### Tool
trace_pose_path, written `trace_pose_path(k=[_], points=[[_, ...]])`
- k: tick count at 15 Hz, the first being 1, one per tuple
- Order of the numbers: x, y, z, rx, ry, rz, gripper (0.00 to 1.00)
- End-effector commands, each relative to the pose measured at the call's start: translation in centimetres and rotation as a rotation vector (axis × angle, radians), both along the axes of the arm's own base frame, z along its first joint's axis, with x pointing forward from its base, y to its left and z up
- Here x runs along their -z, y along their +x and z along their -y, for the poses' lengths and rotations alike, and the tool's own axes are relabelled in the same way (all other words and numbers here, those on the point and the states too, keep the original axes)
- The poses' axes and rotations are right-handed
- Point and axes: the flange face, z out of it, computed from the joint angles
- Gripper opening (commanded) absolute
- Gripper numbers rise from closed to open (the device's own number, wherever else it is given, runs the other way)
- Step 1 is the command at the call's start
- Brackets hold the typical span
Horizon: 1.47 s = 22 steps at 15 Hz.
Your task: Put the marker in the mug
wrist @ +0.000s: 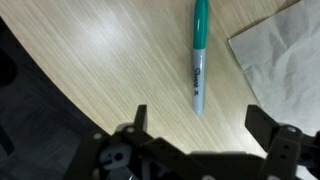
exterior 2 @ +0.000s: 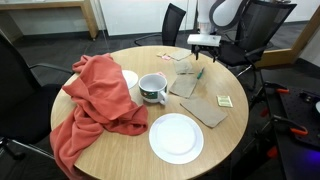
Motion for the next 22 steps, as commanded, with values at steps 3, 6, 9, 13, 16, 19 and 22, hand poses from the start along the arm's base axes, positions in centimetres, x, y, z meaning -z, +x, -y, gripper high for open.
trace_pose_path(k=[3,6,9,13,16,19,22], points=[[2.4,1.1,0.2,0.037,-0.001,0.002,1.00],[3.6,1.2,0.4,0.049,0.000,-0.010,1.00],[4.4,1.4,0.6,0.056,-0.001,-0.022,1.00],[5.4,1.7,0.6,0.062,0.000,-0.029,0.74],[5.6,1.9,0.6,0.066,-0.001,-0.028,0.49],[5.2,2.3,0.8,0.072,0.000,-0.016,0.27],[5.0,2.1,1.0,0.082,0.005,-0.014,0.03]])
